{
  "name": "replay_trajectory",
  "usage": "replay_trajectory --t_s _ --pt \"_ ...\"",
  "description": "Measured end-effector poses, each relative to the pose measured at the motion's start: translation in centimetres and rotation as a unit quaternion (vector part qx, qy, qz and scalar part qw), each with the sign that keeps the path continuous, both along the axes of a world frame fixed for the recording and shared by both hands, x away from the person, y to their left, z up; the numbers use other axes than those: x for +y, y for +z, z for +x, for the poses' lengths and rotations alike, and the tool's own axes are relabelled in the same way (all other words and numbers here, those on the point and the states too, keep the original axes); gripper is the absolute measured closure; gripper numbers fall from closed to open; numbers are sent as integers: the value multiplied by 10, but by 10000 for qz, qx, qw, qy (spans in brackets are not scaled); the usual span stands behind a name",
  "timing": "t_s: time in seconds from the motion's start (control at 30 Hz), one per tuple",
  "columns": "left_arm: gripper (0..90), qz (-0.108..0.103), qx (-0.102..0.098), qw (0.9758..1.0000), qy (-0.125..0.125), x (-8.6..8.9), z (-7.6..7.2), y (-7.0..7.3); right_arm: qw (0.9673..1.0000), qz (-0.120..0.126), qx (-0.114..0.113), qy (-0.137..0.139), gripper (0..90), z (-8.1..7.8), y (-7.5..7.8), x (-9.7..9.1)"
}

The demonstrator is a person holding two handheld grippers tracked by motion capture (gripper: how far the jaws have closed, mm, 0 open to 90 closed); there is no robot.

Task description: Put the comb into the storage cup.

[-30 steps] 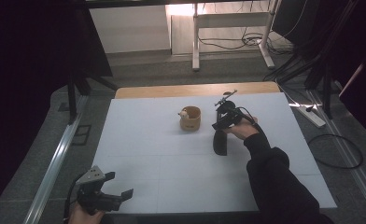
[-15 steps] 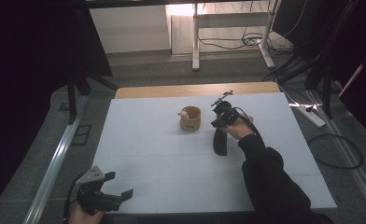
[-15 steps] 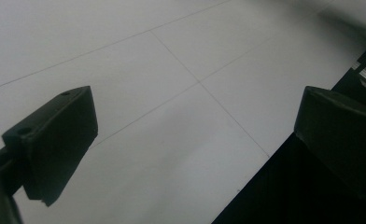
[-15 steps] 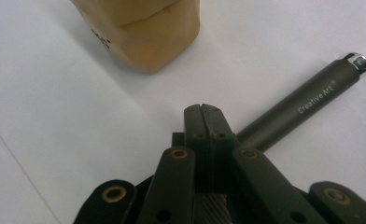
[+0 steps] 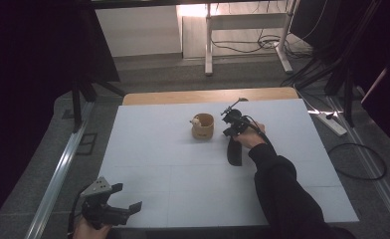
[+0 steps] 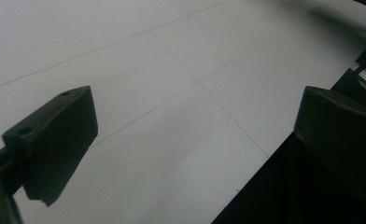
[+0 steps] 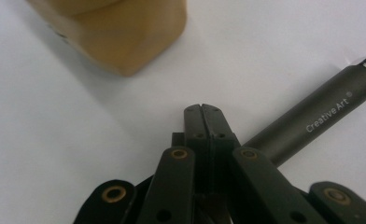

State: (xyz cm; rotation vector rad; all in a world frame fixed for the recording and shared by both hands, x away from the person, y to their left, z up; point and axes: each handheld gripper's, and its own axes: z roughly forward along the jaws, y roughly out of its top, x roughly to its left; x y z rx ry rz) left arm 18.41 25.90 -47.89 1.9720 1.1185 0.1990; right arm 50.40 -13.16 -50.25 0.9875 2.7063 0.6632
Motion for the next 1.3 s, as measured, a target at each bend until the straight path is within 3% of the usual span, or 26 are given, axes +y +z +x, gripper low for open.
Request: replay_trajectory --t_s 0.6,1.3 --pt "4 3 -2 10000 -10 0 0 0 9997 -87 55 -235 900 12 -1 -14" --pt "4 13 6 10000 -22 -1 0 0 9974 -222 112 -677 899 13 3 -66"
